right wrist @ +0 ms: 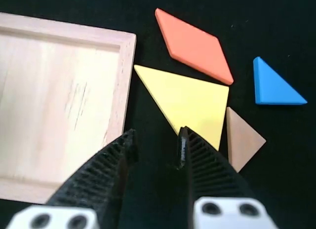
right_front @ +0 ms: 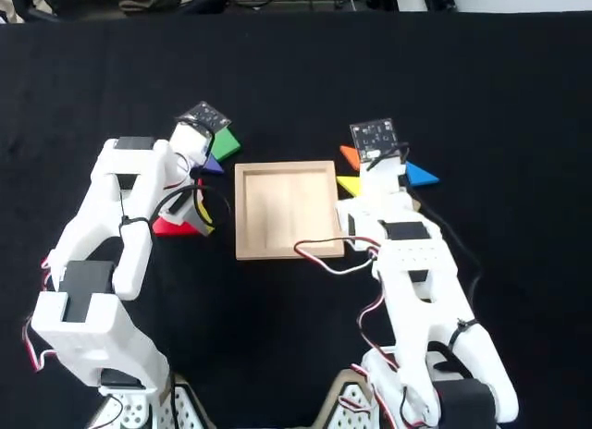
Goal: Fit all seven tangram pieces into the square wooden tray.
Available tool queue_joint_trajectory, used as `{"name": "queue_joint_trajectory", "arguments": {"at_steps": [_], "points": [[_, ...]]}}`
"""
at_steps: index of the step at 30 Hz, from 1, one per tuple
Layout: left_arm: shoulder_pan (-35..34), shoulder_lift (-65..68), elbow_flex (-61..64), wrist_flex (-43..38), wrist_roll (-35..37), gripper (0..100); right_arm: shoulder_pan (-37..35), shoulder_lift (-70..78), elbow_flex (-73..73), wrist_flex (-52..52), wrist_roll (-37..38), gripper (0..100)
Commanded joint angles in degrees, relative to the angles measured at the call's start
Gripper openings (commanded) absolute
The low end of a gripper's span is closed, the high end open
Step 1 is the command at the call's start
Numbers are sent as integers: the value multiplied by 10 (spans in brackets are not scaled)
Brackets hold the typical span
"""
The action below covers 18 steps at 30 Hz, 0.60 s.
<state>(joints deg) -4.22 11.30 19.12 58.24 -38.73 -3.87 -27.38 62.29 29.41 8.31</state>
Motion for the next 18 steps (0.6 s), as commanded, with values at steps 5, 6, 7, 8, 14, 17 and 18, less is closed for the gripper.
{"name": "queue_joint_trajectory", "arguments": {"at_steps": [5,6,7,8,14,17,18], "points": [[3,48,-39,-7,-18,343,-9,0,-4,-13,5,145],[3,55,-46,-6,-18,343,-8,0,-4,-13,5,145],[3,62,-54,-5,-17,343,-8,0,-4,-13,5,145],[2,69,-59,-5,-14,343,-8,0,-4,-13,5,145],[9,76,-82,13,-1,342,-9,0,-4,-13,5,145],[8,76,-81,13,0,342,-9,0,-4,-13,5,145],[7,76,-80,13,0,342,-9,0,-4,-13,5,145]]}}
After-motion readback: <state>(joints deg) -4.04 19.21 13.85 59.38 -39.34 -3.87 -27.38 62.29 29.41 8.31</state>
